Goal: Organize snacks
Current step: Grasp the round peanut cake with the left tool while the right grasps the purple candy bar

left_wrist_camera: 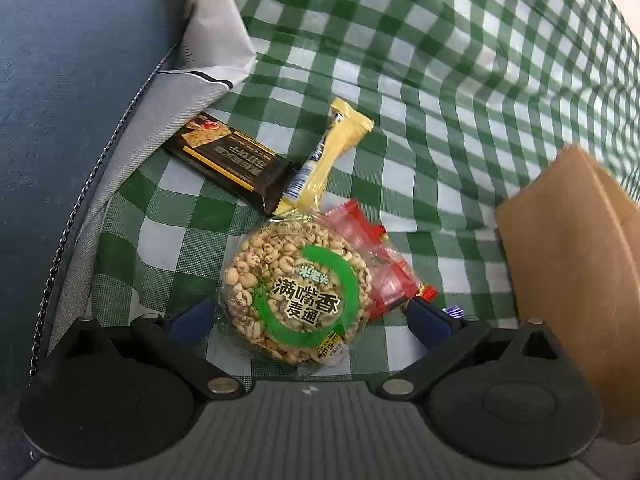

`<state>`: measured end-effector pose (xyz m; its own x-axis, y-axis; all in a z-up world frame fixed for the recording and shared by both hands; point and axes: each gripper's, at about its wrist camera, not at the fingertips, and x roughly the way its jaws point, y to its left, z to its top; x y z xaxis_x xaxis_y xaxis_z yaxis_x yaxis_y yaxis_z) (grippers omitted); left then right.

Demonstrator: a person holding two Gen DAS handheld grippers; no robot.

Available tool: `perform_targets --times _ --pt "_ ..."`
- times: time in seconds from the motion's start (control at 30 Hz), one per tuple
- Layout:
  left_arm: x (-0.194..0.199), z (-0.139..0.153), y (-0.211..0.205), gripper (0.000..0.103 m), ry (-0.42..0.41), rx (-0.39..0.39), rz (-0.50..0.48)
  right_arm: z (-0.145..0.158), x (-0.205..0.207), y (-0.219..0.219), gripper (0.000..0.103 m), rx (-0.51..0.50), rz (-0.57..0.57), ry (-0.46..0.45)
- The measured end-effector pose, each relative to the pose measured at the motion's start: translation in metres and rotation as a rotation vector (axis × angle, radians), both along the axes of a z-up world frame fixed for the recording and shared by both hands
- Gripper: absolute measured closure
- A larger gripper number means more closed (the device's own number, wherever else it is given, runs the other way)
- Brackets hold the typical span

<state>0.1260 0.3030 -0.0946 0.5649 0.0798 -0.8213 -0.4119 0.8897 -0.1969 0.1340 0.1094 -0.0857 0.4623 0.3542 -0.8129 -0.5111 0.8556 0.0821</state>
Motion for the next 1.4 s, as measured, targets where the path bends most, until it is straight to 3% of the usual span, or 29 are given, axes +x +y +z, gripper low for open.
perform_targets --times 0.07,0.13,0.23,0.53,0.73,0.97,1.07,1.4 --pt "0.0 -0.002 -0.003 0.002 0.005 0.026 -0.005 0.0 0.002 -0.004 0.083 -0.004 -0.005 0.0" --pt "-0.001 -0.002 -0.004 0.014 0.001 0.037 0.004 0.0 0.002 -0.007 0.083 -0.019 -0.001 -0.015" --pt "-0.007 0.002 0.0 0.02 -0.018 0.022 0.016 0.001 -0.001 -0.012 0.084 -0.049 0.016 -0.031" --pt "-0.043 0.026 -0.012 0.02 -0.045 -0.033 0.008 0.01 -0.033 -0.038 0.084 -0.077 0.119 -0.028" --pt "-0.07 0.031 -0.035 0.02 0.002 -0.04 -0.025 0.017 -0.081 -0.052 0.084 -0.107 0.219 -0.083" --pt "-0.092 0.015 -0.047 0.02 0.117 -0.189 -0.013 0.016 -0.109 -0.08 0.084 -0.102 0.282 -0.075" --pt "-0.091 0.011 -0.052 0.019 0.156 -0.166 -0.022 0.014 -0.107 -0.088 0.083 -0.093 0.281 -0.026" --pt "-0.086 0.005 -0.057 0.017 0.203 -0.139 -0.047 0.006 -0.108 -0.096 0.077 -0.051 0.293 0.002"
